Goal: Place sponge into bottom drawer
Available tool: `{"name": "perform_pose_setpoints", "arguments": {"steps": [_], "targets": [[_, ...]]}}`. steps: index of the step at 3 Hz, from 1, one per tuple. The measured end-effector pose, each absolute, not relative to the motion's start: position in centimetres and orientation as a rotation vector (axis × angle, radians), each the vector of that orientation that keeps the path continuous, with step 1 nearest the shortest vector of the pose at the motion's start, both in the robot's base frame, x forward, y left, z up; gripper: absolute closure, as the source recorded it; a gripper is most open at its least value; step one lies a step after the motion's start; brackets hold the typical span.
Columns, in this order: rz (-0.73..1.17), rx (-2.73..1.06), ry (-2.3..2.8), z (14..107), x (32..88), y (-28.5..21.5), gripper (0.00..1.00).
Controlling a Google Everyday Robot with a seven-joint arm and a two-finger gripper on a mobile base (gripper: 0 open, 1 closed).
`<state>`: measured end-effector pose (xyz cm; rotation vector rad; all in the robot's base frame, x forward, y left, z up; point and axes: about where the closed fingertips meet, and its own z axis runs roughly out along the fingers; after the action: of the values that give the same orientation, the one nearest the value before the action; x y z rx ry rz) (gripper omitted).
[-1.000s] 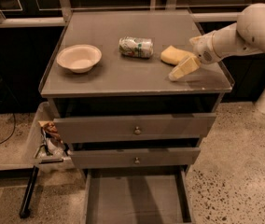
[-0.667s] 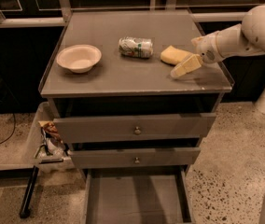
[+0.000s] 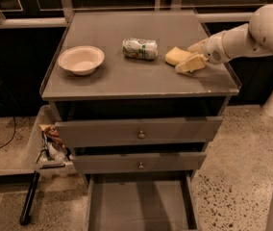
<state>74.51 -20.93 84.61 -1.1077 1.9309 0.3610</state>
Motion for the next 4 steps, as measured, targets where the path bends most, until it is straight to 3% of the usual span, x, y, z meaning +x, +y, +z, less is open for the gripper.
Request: {"name": "perform_pose_setpoints", "arguments": {"steps": [2, 3, 4], "targets": [[0.361, -1.108, 1.931, 84.6, 74.51, -20.92, 0.84], [0.361, -1.108, 1.931, 84.6, 74.51, -20.91, 1.0], [0.362, -1.109, 1.931, 84.56, 74.51, -20.87, 1.0]]}}
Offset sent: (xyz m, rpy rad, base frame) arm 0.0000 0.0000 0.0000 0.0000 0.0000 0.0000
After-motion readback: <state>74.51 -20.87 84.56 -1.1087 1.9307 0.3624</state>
